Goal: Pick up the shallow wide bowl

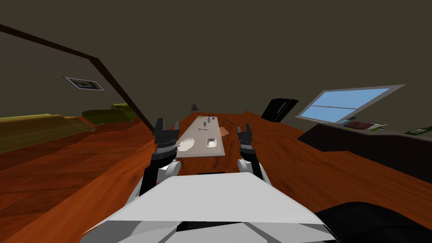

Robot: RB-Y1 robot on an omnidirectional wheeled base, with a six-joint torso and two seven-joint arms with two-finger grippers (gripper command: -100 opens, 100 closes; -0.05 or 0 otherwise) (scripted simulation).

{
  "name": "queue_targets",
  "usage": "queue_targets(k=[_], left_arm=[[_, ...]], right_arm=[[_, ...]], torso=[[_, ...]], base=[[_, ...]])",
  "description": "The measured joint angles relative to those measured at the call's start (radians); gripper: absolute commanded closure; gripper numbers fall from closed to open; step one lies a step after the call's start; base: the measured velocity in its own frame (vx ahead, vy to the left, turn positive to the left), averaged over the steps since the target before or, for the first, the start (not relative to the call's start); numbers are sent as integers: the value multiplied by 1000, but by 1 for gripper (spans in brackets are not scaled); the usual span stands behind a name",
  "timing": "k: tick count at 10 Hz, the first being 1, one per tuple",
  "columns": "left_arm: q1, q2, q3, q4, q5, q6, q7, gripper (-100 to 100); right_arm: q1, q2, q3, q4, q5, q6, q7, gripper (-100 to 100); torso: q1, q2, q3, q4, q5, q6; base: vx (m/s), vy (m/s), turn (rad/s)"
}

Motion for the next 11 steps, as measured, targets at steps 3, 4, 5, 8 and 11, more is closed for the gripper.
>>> queue_targets(k=[3,4,5,8,11], left_arm=[[0,0,0,0,0,0,0,0],[0,0,0,0,0,0,0,0],[0,0,0,0,0,0,0,0],[0,0,0,0,0,0,0,0],[0,0,0,0,0,0,0,0]], right_arm=[[15,-59,-14,41,45,26,50,-100],[8,-72,-20,59,62,42,70,-100],[4,-88,-29,75,79,61,90,-100],[-6,-125,-49,147,148,110,165,-100],[-13,-151,-61,204,204,152,231,-100]], torso=[[0,2,1,0,0,0],[0,2,1,0,0,0],[0,2,1,0,0,0],[1,2,1,0,0,0],[1,1,0,0,0,0]], base=[[-30,4,132],[-28,8,145],[-26,15,177],[-24,19,142],[-12,22,135]])
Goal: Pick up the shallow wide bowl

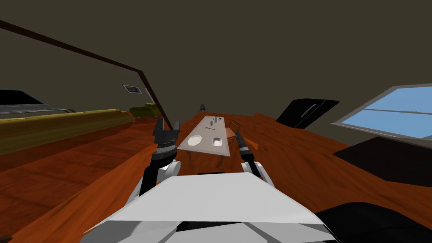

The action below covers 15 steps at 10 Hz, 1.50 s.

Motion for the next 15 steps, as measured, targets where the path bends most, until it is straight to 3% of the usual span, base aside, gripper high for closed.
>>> queue_targets(k=[6,12,15], left_arm=[[0,0,0,0,0,0,0,0],[0,0,0,0,0,0,0,0],[0,0,0,0,0,0,0,0]], right_arm=[[-18,-40,-16,124,110,74,138,-100],[-70,-84,-30,296,238,155,290,-100],[-72,-106,-28,353,286,195,350,-100]], torso=[[0,0,0,0,0,1],[0,-1,0,0,0,0],[0,-1,-1,0,0,1]], base=[[-8,28,146],[3,35,146],[12,38,133]])
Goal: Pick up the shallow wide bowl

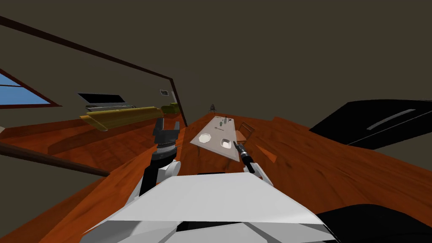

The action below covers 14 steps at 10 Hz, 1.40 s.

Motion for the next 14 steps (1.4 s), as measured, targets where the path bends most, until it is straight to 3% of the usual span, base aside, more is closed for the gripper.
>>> queue_targets(k=[2,5,9,10,14], left_arm=[[0,0,0,0,0,0,0,0],[0,0,0,0,0,0,0,0],[0,0,0,0,0,0,0,0],[0,0,0,0,0,0,0,0],[0,0,0,0,0,0,0,0]], right_arm=[[-16,-17,2,45,35,26,41,-100],[-43,-12,-5,153,104,40,125,-100],[-59,-53,7,255,180,99,222,-100],[-65,-57,6,273,182,102,229,-100],[-104,-61,-6,410,276,120,334,-100]], torso=[[0,0,0,0,0,0],[1,0,0,0,0,-1],[0,-1,-1,0,0,0],[-1,0,0,0,0,0],[1,-2,-1,0,0,-1]], base=[[11,36,130],[18,46,188],[25,32,77],[12,34,157],[33,38,149]])
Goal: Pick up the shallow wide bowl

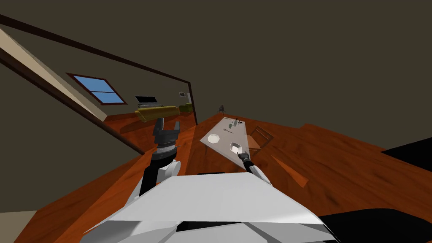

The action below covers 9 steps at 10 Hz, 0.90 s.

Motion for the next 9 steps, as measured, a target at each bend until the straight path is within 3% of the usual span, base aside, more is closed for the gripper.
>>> queue_targets(k=[2,9], left_arm=[[0,0,0,0,0,0,0,0],[0,0,0,0,0,0,0,0]], right_arm=[[-3,-30,26,30,19,40,37,-100],[-57,-44,26,223,144,79,177,-100]], torso=[[0,0,0,0,0,0],[0,-1,0,0,0,1]], base=[[37,39,100],[41,35,109]])
